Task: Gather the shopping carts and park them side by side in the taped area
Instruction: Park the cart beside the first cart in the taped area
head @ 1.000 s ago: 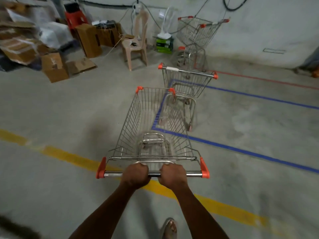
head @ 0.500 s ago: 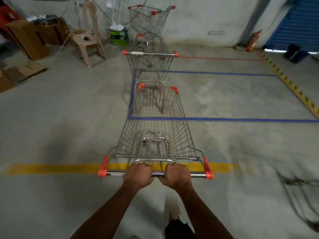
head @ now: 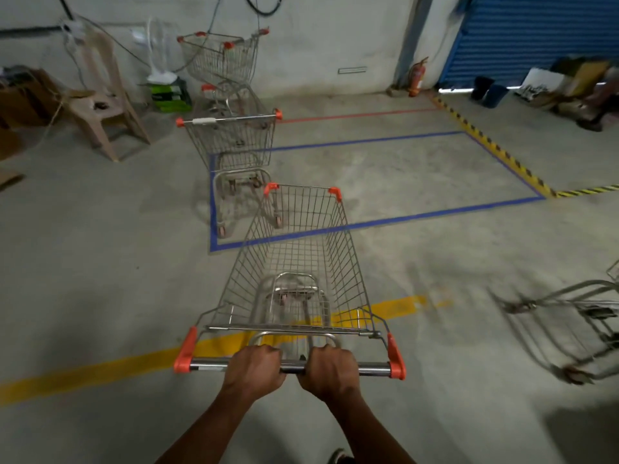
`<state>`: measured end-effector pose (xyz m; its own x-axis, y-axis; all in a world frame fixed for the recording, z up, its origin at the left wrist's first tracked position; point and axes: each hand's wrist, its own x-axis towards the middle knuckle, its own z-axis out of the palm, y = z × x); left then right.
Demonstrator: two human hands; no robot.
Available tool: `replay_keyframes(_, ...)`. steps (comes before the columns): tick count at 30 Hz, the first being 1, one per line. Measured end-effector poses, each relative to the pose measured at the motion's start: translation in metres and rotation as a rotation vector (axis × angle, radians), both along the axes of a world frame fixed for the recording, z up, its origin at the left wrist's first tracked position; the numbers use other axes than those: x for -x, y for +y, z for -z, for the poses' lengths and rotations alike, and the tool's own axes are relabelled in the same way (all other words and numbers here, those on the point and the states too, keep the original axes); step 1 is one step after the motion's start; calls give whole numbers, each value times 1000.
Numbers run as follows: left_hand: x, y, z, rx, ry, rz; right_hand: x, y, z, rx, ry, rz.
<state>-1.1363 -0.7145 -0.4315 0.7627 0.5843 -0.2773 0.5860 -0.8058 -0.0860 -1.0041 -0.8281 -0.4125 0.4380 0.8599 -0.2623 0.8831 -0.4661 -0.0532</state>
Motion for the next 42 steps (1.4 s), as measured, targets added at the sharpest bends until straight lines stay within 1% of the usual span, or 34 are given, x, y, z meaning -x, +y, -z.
replay_keyframes(7, -7, 20, -4, -20, 9, 42, -2, 9, -2, 1, 56, 12)
replay_keyframes(11, -21, 28, -4, 30, -15, 41, -16, 18, 2, -1, 49, 0)
replay_keyframes(14, -35, 37, 1, 94, 68, 7, -30, 24, 4, -24, 46, 30)
replay_keyframes(17, -55, 50, 7, 34, 67, 13, -49, 34, 4, -36, 64, 37)
replay_keyframes(19, -75, 58, 2, 39, 58, 50, -66, 42, 5, -37, 76, 44)
replay_keyframes(23, -121, 71, -2, -1, -26, 82, -109, 57, 9, -68, 48, 23)
replay_keyframes(29, -199, 84, -11, 7, 4, 31, -186, 76, 5, -114, -12, -24)
replay_keyframes(34, -267, 99, -8, 20, -32, 10, -261, 98, 8, 3, -40, -32)
replay_keyframes(37, -309, 112, -3, 47, -25, -3, -307, 113, 7, -48, -59, -81)
replay_keyframes(39, -337, 126, -3, 107, -16, 47, -338, 124, 2, -100, -77, -115)
replay_keyframes(42, -375, 163, -10, 299, 16, 176, -380, 143, 0, -108, -75, -118)
